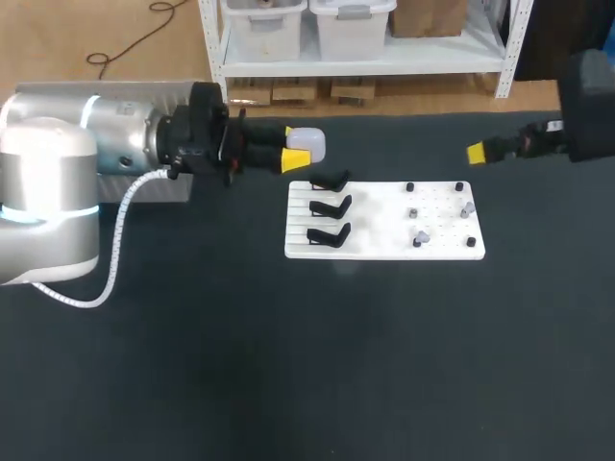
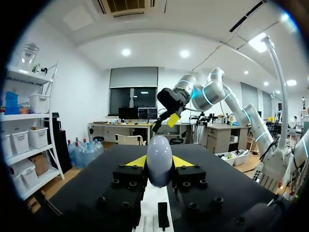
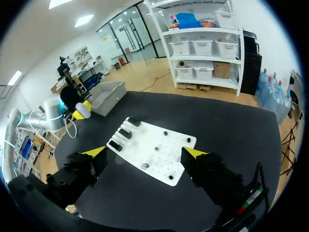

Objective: Pick up each earbud case from the left stands, insert the matching earbuds, close the lid, and place the case in the box.

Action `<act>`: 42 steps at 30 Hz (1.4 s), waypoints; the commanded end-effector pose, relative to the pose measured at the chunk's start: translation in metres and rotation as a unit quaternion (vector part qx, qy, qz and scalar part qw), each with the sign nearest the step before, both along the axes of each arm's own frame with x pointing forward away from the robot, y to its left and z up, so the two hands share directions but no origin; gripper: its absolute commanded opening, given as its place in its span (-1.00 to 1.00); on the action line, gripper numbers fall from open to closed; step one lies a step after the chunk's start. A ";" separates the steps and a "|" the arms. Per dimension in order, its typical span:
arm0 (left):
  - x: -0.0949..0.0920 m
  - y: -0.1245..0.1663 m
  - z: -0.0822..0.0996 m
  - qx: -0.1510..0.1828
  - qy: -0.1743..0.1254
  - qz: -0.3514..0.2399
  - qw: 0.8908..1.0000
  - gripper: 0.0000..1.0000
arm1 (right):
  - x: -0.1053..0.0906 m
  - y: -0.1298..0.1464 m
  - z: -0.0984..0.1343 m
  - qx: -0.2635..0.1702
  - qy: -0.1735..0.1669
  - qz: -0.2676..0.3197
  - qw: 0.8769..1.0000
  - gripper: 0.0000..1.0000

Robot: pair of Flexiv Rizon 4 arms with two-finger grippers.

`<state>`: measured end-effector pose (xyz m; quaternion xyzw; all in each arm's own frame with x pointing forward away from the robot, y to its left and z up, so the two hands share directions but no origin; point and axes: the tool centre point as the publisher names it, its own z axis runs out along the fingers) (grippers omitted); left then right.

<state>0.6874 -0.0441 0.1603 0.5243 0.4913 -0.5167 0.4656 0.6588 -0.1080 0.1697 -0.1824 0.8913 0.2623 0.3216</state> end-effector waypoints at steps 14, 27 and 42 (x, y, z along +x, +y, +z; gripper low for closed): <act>0.001 0.001 -0.008 -0.003 -0.001 -0.001 1.000 -1.00 | -0.017 0.095 0.014 -0.009 0.011 0.079 0.997 1.00; 0.001 0.001 -0.008 -0.003 -0.001 -0.001 1.000 -1.00 | -0.005 0.155 0.010 -0.027 0.037 0.127 0.991 1.00; 0.001 0.001 -0.008 -0.003 -0.001 -0.001 1.000 -1.00 | 0.015 0.182 0.002 -0.069 0.031 0.134 0.988 1.00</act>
